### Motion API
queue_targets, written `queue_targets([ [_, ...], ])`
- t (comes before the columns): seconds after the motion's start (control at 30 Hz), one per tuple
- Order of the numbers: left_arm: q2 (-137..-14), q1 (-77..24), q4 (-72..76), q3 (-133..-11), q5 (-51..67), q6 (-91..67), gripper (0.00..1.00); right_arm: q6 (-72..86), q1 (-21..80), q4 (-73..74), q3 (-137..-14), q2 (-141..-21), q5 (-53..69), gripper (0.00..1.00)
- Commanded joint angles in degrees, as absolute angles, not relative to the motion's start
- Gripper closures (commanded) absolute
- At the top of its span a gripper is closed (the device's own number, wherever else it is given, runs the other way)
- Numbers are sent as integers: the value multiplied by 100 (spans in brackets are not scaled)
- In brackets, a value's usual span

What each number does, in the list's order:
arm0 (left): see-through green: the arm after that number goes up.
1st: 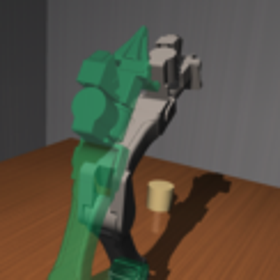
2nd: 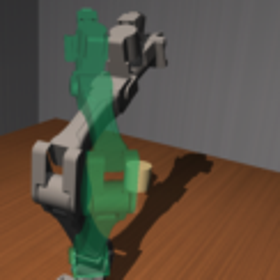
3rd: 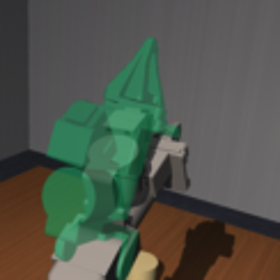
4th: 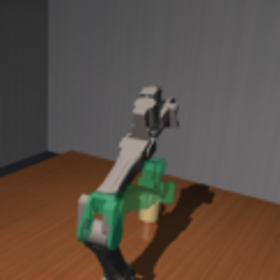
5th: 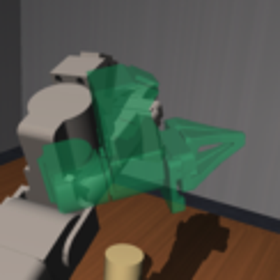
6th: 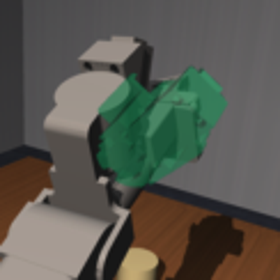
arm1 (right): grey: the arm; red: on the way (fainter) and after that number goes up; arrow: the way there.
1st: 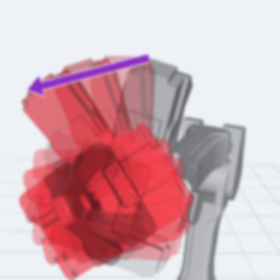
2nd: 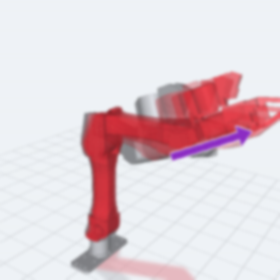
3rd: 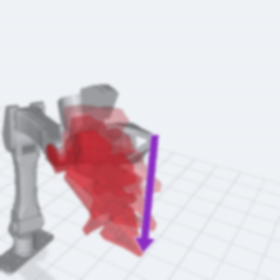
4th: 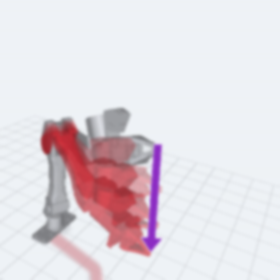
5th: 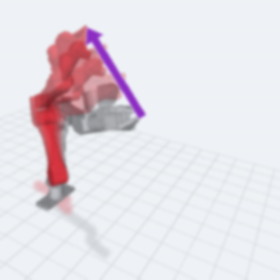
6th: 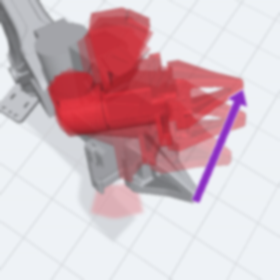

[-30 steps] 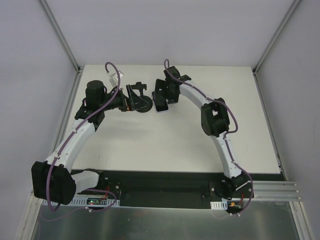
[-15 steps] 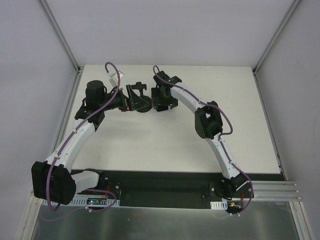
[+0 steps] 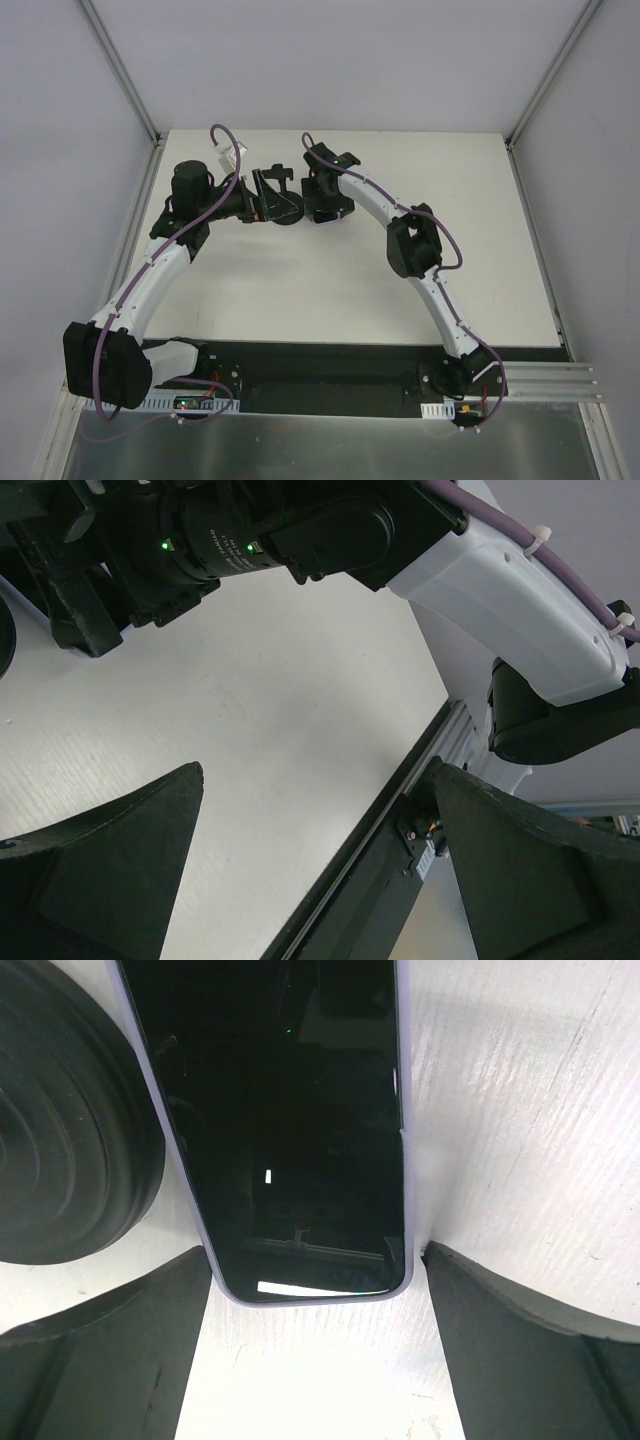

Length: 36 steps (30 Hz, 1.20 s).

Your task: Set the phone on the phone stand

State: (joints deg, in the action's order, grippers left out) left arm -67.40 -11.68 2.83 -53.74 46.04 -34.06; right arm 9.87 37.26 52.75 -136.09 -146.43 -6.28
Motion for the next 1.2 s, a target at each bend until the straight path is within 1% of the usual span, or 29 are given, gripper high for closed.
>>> queue_targets([
  [0.0,-6698,-1222,571,-5396,4615,-3472,2,739,3823,5616,-13869,-14792,-739,11],
  [0.1,-6715,-1222,571,-5432,4720,-3498,2,598,3841,5651,-13992,-14853,-712,9],
  [0.17,-6671,-1222,571,-5388,4659,-3454,2,492,3858,5686,-14071,-14889,-721,5],
  [0.23,-6662,-1213,571,-5361,4570,-3454,2,431,3885,5748,-14098,-14915,-825,5],
  [0.33,-6741,-1213,580,-5449,4764,-3498,2,378,3929,5748,-14220,-15002,-984,7],
  [0.43,-6767,-1204,580,-5405,4719,-3498,2,439,3929,5810,-14291,-15012,-1028,20],
  [0.47,-6768,-1204,571,-5440,4746,-3507,2,448,3929,5810,-14282,-15020,-1054,27],
  [0.57,-6750,-1204,571,-5414,4685,-3481,2,448,3929,5906,-14274,-14977,-1098,38],
  [0.63,-6767,-1204,571,-5370,4606,-3463,2,466,3937,5907,-14020,-14759,-1108,42],
  [0.67,-6785,-1204,580,-5388,4649,-3472,2,440,3929,5750,-13836,-14652,-1073,49],
  [0.7,-6811,-1204,580,-5405,4710,-3498,2,466,3929,5644,-13677,-14547,-1046,53],
  [0.73,-6846,-1204,580,-5431,4746,-3498,2,483,3929,5573,-13371,-14328,-933,60],
  [0.8,-6812,-1204,571,-5405,4632,-3446,2,623,3937,5449,-13115,-14108,-783,67],
  [0.83,-6803,-1204,545,-5397,4597,-3428,2,659,3955,5406,-12713,-13837,-756,72],
  [0.9,-6776,-1195,519,-5431,4640,-3428,2,799,3981,5099,-12132,-13310,-677,76],
  [0.93,-6750,-1195,519,-5432,4658,-3428,2,826,3999,4941,-11807,-13115,-511,80],
  [0.97,-6733,-1195,519,-5423,4641,-3419,2,878,3990,4644,-11099,-12913,-440,81],
  [1.03,-6662,-1195,510,-5379,4518,-3358,2,949,4051,4422,-10453,-12326,-500,85],
  [1.07,-6653,-1195,501,-5379,4483,-3349,2,941,4087,4203,-9772,-12122,-562,85],
  [1.1,-6706,-1195,484,-5388,4482,-3340,2,940,4148,4123,-9486,-11763,-641,86],
  [1.17,-6794,-1195,466,-5440,4622,-3392,2,949,4227,3860,-8915,-11445,-773,87],
])
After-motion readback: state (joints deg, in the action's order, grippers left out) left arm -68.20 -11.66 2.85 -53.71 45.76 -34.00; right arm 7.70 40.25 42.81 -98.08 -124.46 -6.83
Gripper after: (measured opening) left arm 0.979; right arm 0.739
